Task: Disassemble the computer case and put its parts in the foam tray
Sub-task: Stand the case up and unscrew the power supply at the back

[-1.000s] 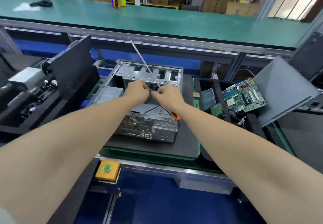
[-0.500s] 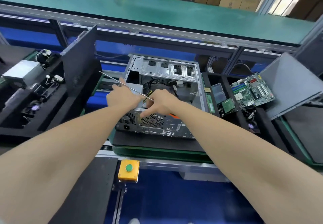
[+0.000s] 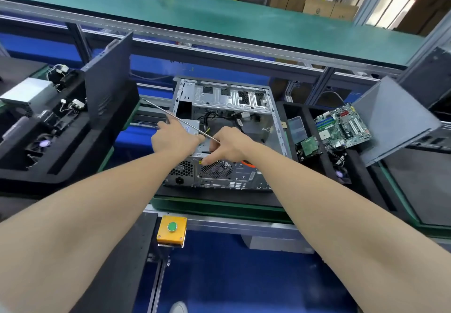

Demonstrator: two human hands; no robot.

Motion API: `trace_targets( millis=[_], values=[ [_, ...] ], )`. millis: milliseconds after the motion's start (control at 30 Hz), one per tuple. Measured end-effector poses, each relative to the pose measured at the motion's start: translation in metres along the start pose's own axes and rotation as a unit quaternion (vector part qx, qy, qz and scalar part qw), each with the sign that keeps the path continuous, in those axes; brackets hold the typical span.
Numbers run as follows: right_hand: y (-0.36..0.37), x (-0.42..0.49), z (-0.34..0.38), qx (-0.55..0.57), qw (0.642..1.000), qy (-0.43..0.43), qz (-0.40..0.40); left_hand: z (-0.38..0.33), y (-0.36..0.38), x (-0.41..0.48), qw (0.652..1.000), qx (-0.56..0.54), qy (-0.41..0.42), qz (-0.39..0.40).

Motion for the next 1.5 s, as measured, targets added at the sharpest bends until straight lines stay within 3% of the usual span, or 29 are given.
trace_targets(
  millis=[533, 700, 767, 833, 900, 1000, 1067, 1233, 1333, 1500],
  values=[
    [0.002, -0.029, -0.008, 0.003, 1.0, 0.002, -0.004, -0.013, 0.008, -0.02, 0.999, 0.026, 0.028, 0.014],
    [0.0, -0.038, -0.005, 0.009, 1.0, 0.002, -0.019, -0.013, 0.004, -0.024, 0.999, -0.024, 0.014, 0.035],
    [-0.002, -0.043, 0.001, 0.016, 0.998, -0.007, -0.057, -0.012, -0.004, -0.023, 0.995, -0.096, 0.015, 0.021],
    [-0.005, -0.047, 0.008, 0.06, 0.993, -0.009, -0.106, -0.009, -0.016, -0.019, 0.97, -0.24, 0.015, -0.016],
    [-0.005, -0.05, 0.016, 0.104, 0.985, -0.01, -0.139, -0.006, -0.028, -0.015, 0.923, -0.383, 0.017, -0.034],
    [-0.001, -0.053, 0.028, 0.139, 0.977, -0.005, -0.165, -0.015, -0.034, -0.008, 0.824, -0.564, 0.016, 0.048],
    [0.007, -0.053, 0.034, 0.193, 0.97, 0.003, -0.151, -0.024, -0.035, -0.006, 0.781, -0.616, 0.016, 0.098],
    [0.047, -0.064, 0.047, 0.443, 0.893, 0.049, -0.065, -0.027, -0.032, -0.016, 0.791, -0.6, -0.001, 0.119],
    [0.078, -0.081, 0.051, 0.514, 0.855, 0.067, -0.021, -0.019, -0.028, -0.03, 0.79, -0.602, -0.034, 0.114],
    [0.125, -0.112, 0.058, 0.591, 0.798, 0.111, 0.045, -0.004, -0.016, -0.059, 0.756, -0.639, -0.103, 0.102]
  ],
)
Point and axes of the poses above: each hand's wrist, its own x-axis towards the middle knuckle, its own y-axis out of the palm, z = x × y, the point moved 7 cm from there along x, towards the middle knuckle
